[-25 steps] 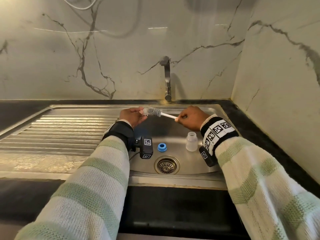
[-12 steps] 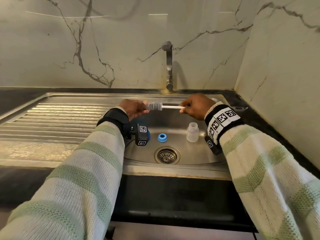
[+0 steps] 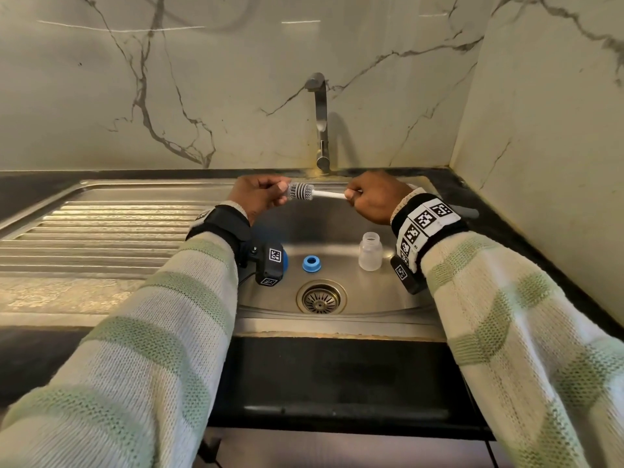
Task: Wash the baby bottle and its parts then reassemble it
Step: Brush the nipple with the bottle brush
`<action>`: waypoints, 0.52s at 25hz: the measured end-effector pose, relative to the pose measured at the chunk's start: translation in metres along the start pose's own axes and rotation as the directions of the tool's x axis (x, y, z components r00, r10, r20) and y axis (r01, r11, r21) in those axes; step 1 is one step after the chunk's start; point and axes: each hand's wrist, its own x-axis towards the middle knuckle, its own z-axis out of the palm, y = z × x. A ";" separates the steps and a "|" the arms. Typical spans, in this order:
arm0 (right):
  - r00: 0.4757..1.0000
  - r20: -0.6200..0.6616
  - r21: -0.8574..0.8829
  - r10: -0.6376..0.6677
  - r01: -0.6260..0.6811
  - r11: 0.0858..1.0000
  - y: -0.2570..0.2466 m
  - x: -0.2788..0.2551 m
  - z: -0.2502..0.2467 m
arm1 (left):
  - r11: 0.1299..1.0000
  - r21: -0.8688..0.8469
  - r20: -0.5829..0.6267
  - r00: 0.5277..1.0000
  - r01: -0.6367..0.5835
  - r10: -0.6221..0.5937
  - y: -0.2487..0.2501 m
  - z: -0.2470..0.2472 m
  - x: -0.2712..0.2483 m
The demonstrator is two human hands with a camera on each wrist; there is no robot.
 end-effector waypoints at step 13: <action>0.994 -0.108 0.010 0.027 -0.026 1.000 0.001 0.002 0.006 | 0.973 -0.182 -0.062 0.985 0.145 -0.158 -0.008 0.003 0.002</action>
